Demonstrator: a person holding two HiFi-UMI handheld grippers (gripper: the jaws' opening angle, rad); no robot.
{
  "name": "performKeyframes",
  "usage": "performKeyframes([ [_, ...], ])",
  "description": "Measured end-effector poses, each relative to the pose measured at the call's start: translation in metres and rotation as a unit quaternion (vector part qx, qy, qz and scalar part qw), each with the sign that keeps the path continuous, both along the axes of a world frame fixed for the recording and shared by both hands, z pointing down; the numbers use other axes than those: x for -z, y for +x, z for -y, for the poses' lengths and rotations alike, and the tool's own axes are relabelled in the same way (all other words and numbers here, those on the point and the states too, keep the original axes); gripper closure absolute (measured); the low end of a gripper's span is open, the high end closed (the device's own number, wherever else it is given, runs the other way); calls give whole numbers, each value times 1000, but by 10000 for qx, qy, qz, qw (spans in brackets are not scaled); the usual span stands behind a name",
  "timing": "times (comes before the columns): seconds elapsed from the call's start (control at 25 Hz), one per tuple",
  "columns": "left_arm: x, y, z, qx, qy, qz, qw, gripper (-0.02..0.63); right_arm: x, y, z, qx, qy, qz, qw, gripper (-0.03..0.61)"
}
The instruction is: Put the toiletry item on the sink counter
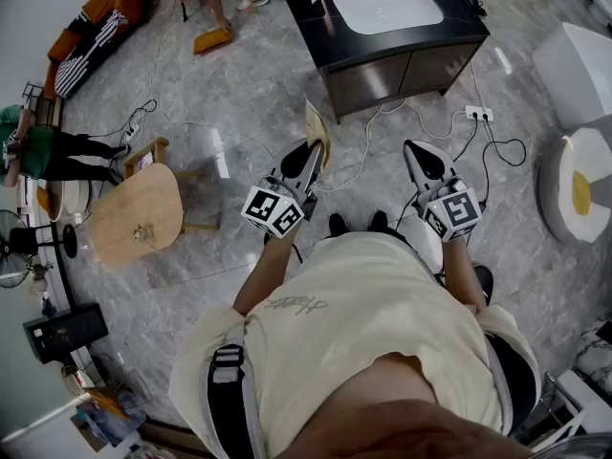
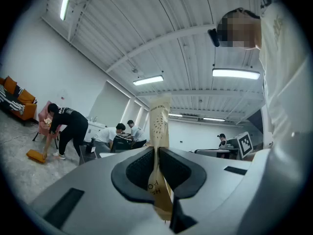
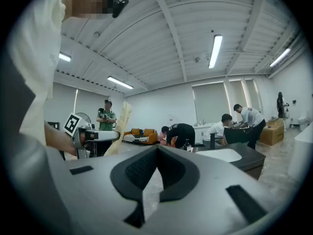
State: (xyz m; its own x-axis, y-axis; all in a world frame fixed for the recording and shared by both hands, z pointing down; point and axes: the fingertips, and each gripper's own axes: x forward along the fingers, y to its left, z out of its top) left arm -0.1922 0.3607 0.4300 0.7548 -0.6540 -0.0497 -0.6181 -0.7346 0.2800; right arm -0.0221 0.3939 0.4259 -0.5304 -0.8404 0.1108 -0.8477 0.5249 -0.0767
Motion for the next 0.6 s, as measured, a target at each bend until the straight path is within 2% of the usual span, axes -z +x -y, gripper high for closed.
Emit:
performKeyframes([
  [0.24, 2, 10, 0, 97, -26, 43, 9999, 578, 10, 23, 8, -214, 113, -56, 9997, 584],
  [0.6, 6, 38, -1, 221, -45, 224, 9995, 578, 1, 54, 13, -30, 11, -51, 10000, 584],
])
